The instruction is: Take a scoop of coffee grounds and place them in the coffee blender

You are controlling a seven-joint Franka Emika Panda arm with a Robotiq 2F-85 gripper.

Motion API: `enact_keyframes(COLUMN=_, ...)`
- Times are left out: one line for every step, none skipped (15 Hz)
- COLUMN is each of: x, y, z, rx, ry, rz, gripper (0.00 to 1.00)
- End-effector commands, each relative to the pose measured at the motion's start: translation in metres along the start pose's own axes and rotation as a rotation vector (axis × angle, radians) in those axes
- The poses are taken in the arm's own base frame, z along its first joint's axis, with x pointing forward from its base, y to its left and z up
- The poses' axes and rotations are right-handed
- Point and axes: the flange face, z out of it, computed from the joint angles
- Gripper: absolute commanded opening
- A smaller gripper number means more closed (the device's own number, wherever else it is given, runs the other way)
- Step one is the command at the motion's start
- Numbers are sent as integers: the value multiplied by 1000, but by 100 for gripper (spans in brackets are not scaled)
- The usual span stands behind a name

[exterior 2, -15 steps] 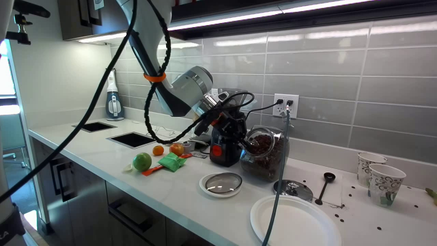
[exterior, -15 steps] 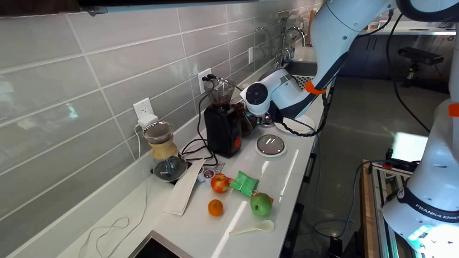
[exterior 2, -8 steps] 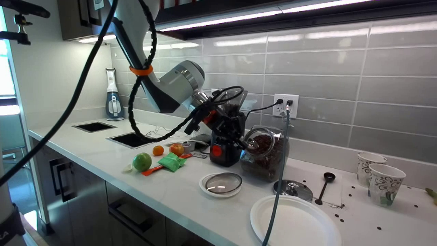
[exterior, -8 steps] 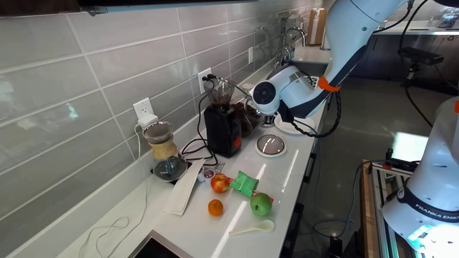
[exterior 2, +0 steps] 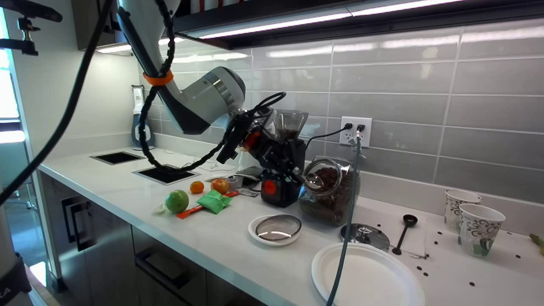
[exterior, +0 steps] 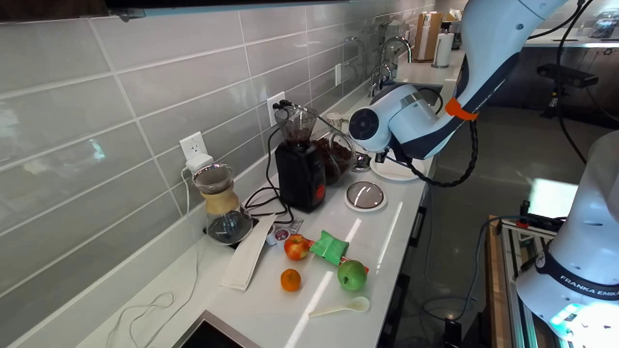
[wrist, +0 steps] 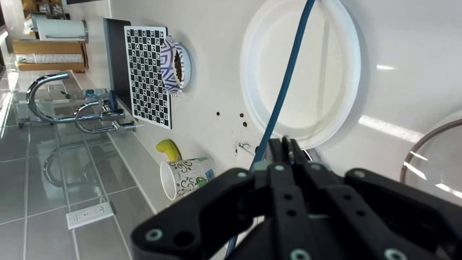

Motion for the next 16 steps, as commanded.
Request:
enact_keyframes(x=-18, y=7, z=-23, rx=-7, ry=-6, rz=-18, gripper=1)
enact_keyframes(x=-20, y=10, z=-30, rx=-9, ry=3, rz=-22, gripper=1)
enact_keyframes(x=-22, y=13, z=-37, rx=-11, ry=14, rz=-28, gripper=1)
enact_keyframes(x=-23, y=16, z=-45, rx=-24, ry=24, rz=-35, gripper=1)
enact_keyframes(x=-24, y=19, z=-51, rx=-27, ry=32, rz=-49, gripper=1)
enact_keyframes(x=-25, y=22, z=-58, rx=-32, ry=47, rz=-66, gripper=1)
enact_keyframes(x=-25, y=26, z=-64, rx=-50, ry=63, rz=-74, gripper=1)
enact_keyframes(x=-25, y=30, z=-70, rx=-58, ry=79, rz=-86, gripper=1)
enact_keyframes(x=-24, y=36, z=-76, rx=-66, ry=100, rz=-89, gripper=1)
enact_keyframes(x=-23, y=41, z=-82, rx=-74, ry=120, rz=-91, gripper=1)
enact_keyframes(x=-23, y=45, z=-87, rx=-76, ry=138, rz=-94, gripper=1)
enact_keyframes(x=-23, y=50, z=-92, rx=-88, ry=155, rz=-96, gripper=1)
enact_keyframes(x=-23, y=54, z=-96, rx=-100, ry=170, rz=-105, gripper=1)
enact_keyframes(x=-23, y=59, z=-99, rx=-107, ry=178, rz=-119, gripper=1)
enact_keyframes(x=-22, y=63, z=-101, rx=-114, ry=183, rz=-129, gripper=1)
enact_keyframes(x=-22, y=66, z=-102, rx=-129, ry=189, rz=-147, gripper=1)
